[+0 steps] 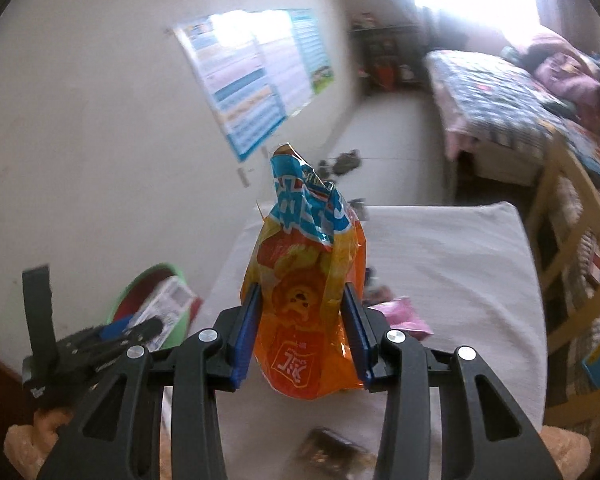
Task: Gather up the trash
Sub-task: 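Carry the milk carton to the bucket and release it with the left tool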
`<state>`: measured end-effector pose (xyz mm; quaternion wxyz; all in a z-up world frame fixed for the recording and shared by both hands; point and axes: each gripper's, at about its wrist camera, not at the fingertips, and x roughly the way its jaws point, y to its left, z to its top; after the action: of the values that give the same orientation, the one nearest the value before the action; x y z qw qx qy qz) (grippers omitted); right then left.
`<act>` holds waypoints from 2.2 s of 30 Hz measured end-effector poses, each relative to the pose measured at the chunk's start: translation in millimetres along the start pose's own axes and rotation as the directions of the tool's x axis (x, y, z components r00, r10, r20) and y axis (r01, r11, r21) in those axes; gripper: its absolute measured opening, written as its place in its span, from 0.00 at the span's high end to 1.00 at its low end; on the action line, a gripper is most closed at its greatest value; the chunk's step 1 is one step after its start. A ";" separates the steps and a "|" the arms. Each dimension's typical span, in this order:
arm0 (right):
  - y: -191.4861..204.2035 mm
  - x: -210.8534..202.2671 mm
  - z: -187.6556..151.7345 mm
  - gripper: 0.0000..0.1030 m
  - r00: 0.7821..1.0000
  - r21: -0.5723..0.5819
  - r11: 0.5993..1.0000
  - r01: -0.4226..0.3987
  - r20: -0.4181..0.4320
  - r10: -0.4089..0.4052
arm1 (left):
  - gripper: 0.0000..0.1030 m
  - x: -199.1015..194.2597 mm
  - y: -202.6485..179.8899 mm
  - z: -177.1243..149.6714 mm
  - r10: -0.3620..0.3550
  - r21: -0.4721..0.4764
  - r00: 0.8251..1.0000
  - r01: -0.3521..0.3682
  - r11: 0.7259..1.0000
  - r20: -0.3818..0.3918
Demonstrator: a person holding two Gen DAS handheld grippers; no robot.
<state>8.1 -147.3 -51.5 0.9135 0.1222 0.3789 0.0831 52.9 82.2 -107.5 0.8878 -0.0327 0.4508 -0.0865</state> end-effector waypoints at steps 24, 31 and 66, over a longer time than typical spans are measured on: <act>91.7 43.6 -12.3 0.62 0.991 -0.177 0.978 -0.108 -0.099 0.092 | 0.48 -19.1 89.7 -7.3 0.111 -0.167 0.993 -0.102 0.981 0.045; 109.0 56.2 -17.0 0.62 0.989 -0.227 0.967 -0.120 -0.115 0.096 | 0.48 -24.5 117.6 -9.2 0.172 -0.208 0.984 -0.158 0.965 0.052; 196.0 156.7 -13.7 0.61 0.974 -0.363 0.921 -0.146 -0.218 0.068 | 0.48 11.5 189.8 -18.3 0.278 -0.230 0.960 -0.278 0.933 -0.033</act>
<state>96.2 80.7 -110.0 0.8710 -0.0436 0.4390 0.2161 68.4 267.0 -153.3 0.8810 -0.0724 0.4581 0.0931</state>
